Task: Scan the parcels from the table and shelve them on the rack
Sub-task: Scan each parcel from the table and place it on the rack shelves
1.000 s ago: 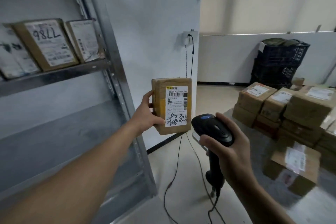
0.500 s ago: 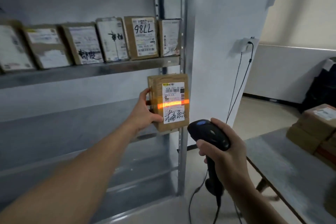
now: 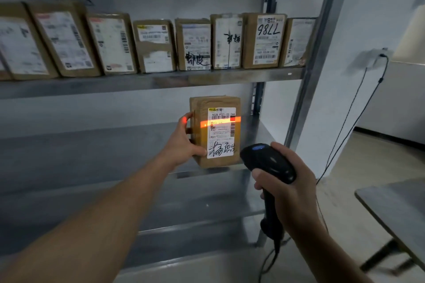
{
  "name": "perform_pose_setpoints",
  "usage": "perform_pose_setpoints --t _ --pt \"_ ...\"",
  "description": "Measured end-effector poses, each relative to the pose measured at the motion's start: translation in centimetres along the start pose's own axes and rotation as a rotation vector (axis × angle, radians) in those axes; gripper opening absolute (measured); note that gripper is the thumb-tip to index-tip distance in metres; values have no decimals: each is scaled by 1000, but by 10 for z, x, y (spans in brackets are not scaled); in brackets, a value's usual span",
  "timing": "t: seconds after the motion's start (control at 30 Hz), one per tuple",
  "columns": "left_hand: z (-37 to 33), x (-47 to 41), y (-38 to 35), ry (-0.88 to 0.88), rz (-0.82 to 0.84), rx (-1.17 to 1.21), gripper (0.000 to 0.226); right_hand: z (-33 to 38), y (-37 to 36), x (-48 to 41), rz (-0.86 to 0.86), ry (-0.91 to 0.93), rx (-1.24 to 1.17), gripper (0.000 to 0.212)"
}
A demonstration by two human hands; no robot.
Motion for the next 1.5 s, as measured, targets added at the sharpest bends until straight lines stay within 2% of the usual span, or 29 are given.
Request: perform_pose_setpoints --t 0.5,0.7,0.87,1.17,1.5 --pt "36 45 113 13 -106 47 120 19 -98 18 61 15 -13 44" --pt "46 66 142 31 -155 78 122 21 -116 21 69 9 -63 50" --pt "48 86 157 36 -208 110 121 23 -124 23 159 -5 -103 60" --pt "50 160 215 49 -432 146 116 35 -163 14 320 -9 -269 70" --pt "65 273 334 76 -756 204 110 80 -274 38 591 7 -395 72"
Point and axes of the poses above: each hand's wrist, its own x-axis away from the middle knuckle, its own y-axis out of the back of the hand, z = x × y, the point moved 3 cm from there along -x, towards the middle knuckle, and after that the axes turned 5 degrees about y, right-handed, at the moved point
